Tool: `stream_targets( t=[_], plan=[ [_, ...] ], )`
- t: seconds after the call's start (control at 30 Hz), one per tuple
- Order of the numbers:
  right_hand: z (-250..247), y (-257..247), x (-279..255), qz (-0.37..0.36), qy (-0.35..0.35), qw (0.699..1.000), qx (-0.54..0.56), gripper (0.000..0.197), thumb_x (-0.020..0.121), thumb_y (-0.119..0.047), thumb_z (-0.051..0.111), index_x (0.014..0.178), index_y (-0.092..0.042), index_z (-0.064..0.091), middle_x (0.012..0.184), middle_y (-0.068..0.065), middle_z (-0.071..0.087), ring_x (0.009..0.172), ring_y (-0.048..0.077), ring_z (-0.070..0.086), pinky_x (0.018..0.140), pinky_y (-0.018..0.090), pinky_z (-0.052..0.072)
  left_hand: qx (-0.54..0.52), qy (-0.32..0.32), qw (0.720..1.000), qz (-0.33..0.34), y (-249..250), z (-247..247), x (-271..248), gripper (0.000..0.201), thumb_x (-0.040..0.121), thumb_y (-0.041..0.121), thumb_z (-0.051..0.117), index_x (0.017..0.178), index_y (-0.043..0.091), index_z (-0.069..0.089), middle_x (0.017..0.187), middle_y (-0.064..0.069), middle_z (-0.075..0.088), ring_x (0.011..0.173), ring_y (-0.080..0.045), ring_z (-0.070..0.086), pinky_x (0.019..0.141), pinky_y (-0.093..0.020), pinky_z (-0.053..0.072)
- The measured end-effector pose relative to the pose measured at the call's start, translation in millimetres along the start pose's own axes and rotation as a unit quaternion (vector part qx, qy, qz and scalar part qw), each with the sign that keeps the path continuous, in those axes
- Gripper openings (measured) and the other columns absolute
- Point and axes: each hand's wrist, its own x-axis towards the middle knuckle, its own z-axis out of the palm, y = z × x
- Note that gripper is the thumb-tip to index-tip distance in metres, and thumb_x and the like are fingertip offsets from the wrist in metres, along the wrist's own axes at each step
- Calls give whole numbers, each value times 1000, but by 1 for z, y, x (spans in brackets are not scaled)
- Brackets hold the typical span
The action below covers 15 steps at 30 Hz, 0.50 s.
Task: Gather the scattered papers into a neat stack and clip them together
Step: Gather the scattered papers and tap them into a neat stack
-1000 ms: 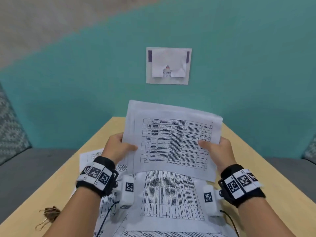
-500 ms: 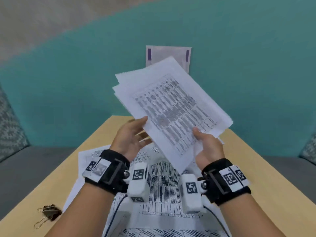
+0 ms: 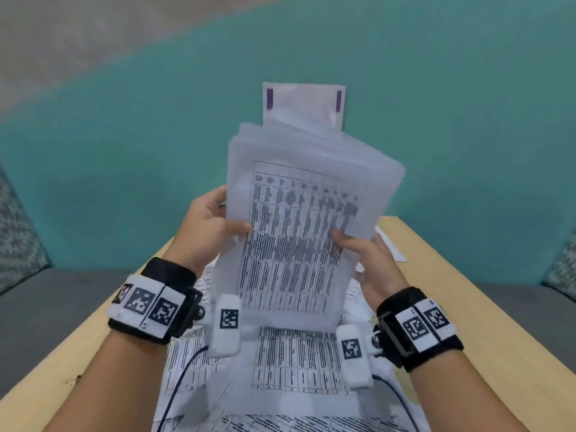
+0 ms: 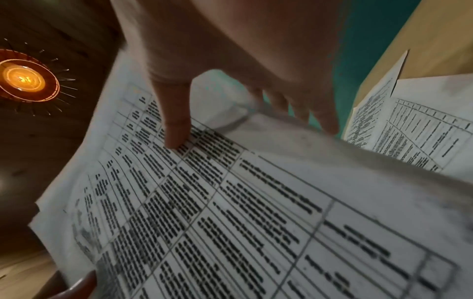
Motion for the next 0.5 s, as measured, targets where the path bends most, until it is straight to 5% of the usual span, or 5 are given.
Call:
stream_targets(
  t=[0.13,0.27,0.37,0.5],
  plan=[
    [-5,-10,-1,-27,-29,998,52,66,67,-12,82,129,-2,62,111,9,73,107,25,68,78,33,57,-13,-2,1000,26,3,4,0,50,82,-25,59,106,17,68,79,9,77,67,-3,71,59,-18,56],
    [-9,-26,-1,-126,13,992,-10,22,82,3,75,101,-9,74,98,6,79,88,21,71,80,36,59,23,69,995,62,-5,10,2,51,81,-20,66,103,26,67,85,17,77,75,1,72,72,-19,59],
    [-4,-28,-2,-182,48,980,-68,19,86,-1,75,92,-19,74,84,-10,78,76,7,72,77,28,57,25,102,992,72,-12,21,3,49,81,-16,66,104,26,67,100,9,76,86,-5,72,81,-26,59],
    [-1,-19,-2,-150,51,983,-93,19,92,-2,67,94,-20,70,98,0,75,90,21,69,90,40,57,-15,89,996,19,-28,37,0,38,89,-9,64,118,16,62,108,1,74,90,-9,71,79,-24,57]
  ],
)
